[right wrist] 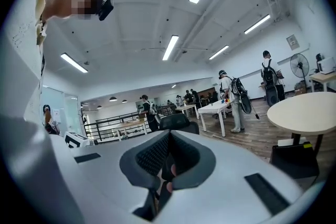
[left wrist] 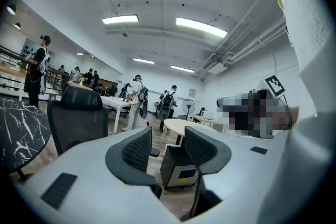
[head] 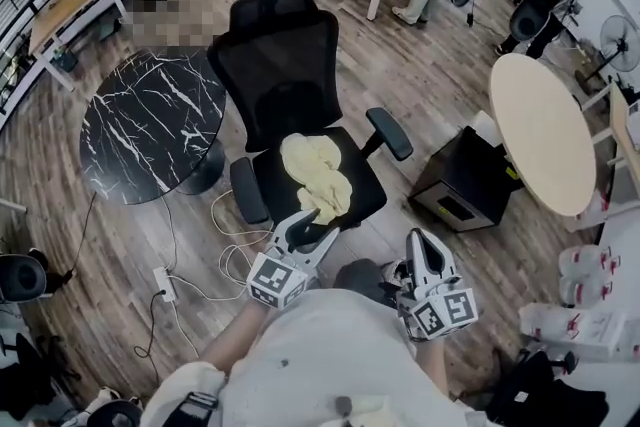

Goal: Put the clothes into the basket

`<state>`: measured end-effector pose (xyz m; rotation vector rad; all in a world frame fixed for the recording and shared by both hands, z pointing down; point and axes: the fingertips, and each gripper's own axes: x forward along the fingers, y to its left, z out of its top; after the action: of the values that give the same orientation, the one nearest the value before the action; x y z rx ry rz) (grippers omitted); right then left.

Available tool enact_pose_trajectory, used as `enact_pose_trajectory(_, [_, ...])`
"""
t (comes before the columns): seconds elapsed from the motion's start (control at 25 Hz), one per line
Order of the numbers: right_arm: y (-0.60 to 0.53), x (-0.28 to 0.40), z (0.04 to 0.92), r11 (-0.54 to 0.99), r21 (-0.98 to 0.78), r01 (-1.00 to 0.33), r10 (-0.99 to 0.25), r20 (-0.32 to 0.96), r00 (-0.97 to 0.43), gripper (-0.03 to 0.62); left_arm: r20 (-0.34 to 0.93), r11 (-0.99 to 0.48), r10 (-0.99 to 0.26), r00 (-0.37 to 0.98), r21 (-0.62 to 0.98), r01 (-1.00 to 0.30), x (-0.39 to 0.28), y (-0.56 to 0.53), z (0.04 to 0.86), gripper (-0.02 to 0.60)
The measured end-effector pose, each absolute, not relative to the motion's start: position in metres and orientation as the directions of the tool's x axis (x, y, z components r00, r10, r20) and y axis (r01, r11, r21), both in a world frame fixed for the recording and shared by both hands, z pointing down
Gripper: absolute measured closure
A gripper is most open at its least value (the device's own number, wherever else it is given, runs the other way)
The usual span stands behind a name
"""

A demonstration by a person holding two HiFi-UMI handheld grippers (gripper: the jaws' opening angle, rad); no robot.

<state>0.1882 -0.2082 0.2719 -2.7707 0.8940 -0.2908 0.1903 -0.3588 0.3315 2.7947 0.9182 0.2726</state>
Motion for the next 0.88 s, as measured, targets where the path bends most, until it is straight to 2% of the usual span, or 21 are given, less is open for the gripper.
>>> enact_pose_trajectory(0.36, [-0.208, 0.208, 0.287, -0.803, -0.266, -0.534, -0.583, 0.164, 0.796, 0.586, 0.208, -0.790, 0.608, 0.766, 0.247, 0.561, 0.213, -0.361, 0.366, 0.377])
enact_pose_trajectory(0.88, [-0.217, 0.268, 0.331, -0.748, -0.303, -0.590, -0.656, 0.202, 0.728, 0.586, 0.317, -0.833, 0.552, 0.771, 0.231, 0.502, 0.277, -0.354, 0.426, 0.377])
